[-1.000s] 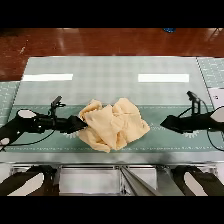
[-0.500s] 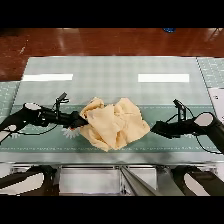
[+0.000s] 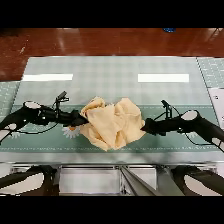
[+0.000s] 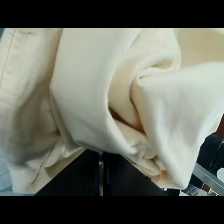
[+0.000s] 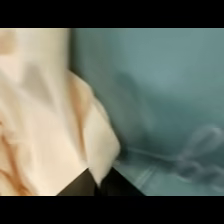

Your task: Fold the shirts.

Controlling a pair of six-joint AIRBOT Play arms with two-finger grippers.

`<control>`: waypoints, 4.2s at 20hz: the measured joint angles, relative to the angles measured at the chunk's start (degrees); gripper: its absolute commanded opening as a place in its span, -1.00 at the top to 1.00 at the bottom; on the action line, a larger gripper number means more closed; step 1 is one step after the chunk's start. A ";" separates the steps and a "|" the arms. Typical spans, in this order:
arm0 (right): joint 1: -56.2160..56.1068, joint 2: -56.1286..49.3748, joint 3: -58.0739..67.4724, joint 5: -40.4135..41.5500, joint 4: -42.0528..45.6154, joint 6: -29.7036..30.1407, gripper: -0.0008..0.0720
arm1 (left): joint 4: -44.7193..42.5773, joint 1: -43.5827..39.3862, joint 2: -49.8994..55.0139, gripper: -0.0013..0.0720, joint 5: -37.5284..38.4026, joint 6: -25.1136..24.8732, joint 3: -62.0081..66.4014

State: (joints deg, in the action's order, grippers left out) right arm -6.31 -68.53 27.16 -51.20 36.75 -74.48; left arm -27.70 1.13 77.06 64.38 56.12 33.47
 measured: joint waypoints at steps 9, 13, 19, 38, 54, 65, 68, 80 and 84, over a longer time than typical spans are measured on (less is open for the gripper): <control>1.14 4.79 36.39 -11.87 11.23 -3.89 0.92 | -0.94 6.05 -8.94 0.92 3.54 5.03 21.64; 3.98 7.96 62.99 -19.61 18.49 -7.76 0.92 | -0.85 9.62 -15.32 0.92 5.09 10.21 42.88; 4.96 16.70 86.16 -24.72 29.53 -10.58 0.91 | -7.69 14.91 -25.09 0.92 6.58 16.57 66.53; 7.41 24.06 45.79 -28.33 52.13 -19.52 0.92 | -25.77 5.53 -46.90 0.91 9.55 22.60 8.20; 25.46 -11.63 52.43 -20.06 29.05 -12.15 -0.15 | -25.97 3.65 -5.42 -0.42 -6.27 21.09 21.99; 39.91 11.52 14.45 -16.46 19.71 -3.32 -0.14 | -23.43 22.45 -9.55 -0.41 5.68 25.20 0.83; 40.28 13.51 7.02 -16.06 15.04 -0.35 -0.14 | -19.34 19.93 -8.24 -0.42 0.24 25.35 -3.08; 25.90 14.38 -3.82 -12.41 9.53 -0.15 -0.14 | -11.50 12.15 -3.54 0.91 -13.20 22.75 -1.75; 18.75 10.69 -4.07 -7.13 5.62 -1.44 -0.14 | -11.17 12.02 -3.50 0.91 -12.22 20.81 -0.74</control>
State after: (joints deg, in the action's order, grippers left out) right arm 12.45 -57.84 23.09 -58.33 42.37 -75.92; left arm -38.87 13.15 73.56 52.16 76.93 32.73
